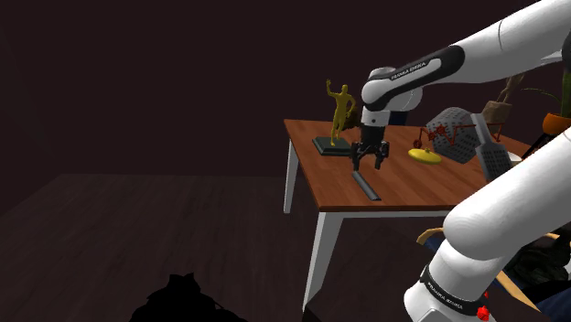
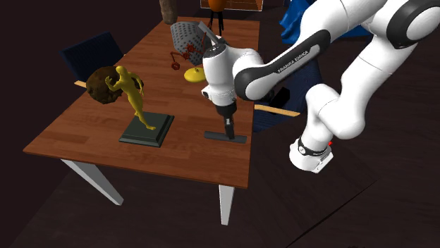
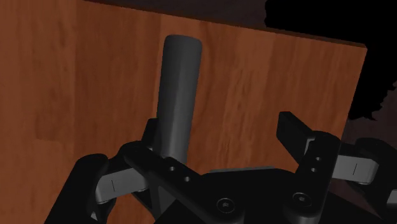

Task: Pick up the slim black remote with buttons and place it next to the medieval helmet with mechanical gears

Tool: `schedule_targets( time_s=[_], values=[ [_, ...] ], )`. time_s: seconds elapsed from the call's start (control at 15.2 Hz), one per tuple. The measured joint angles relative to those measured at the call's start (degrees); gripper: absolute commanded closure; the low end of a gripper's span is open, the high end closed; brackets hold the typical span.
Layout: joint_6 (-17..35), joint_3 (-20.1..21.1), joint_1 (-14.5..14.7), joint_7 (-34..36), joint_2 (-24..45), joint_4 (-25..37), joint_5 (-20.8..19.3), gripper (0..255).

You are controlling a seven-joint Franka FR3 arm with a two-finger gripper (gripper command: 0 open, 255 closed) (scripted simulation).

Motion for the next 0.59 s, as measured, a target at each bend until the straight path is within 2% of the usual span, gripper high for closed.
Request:
schedule_targets(
  time_s=[0.33,0.59],
  values=[
    [5.09,-3.78,-2.85,1.27,8.03,0.84,2.45,0],
    [8.49,-4.02,-2.86,1.38,10.16,-0.66,3.25,0]
  ],
)
